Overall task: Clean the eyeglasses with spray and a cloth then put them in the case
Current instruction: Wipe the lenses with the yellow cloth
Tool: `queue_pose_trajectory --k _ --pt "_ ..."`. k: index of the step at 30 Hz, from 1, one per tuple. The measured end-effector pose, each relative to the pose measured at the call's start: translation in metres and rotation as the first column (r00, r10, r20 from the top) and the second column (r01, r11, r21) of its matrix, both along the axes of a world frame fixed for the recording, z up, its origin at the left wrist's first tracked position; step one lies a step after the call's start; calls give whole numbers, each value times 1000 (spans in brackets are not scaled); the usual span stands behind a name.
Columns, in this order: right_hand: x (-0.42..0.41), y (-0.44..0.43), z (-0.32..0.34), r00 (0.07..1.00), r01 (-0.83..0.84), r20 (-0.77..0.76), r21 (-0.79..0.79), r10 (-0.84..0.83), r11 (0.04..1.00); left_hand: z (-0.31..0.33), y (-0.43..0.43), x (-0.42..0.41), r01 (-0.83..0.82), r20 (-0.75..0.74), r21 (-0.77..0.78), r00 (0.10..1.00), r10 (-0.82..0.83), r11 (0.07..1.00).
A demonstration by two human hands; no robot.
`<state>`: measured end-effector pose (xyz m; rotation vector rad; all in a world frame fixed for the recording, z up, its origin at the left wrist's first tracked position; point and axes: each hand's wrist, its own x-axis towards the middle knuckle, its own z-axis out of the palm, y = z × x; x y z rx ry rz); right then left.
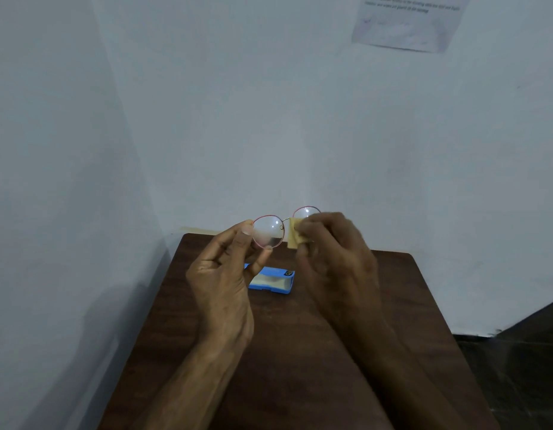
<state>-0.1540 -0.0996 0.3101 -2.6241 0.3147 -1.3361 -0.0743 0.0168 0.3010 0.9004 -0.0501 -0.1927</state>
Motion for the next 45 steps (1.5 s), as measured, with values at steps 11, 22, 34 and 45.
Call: queue_pose_trajectory --k 11,22,34,45 --pt "14 -8 1 998 47 41 55 -49 997 0 1 15 25 13 36 1000 -26 999" --pt "22 -19 5 998 65 16 81 -66 995 -3 -9 15 42 9 55 999 -42 998" --pt "18 -47 10 995 92 30 60 -94 994 0 -24 11 8 0 34 1000 -8 999" --pt "16 -68 14 997 69 20 -1 -69 998 1 -51 6 26 -1 5 1000 -26 1000"
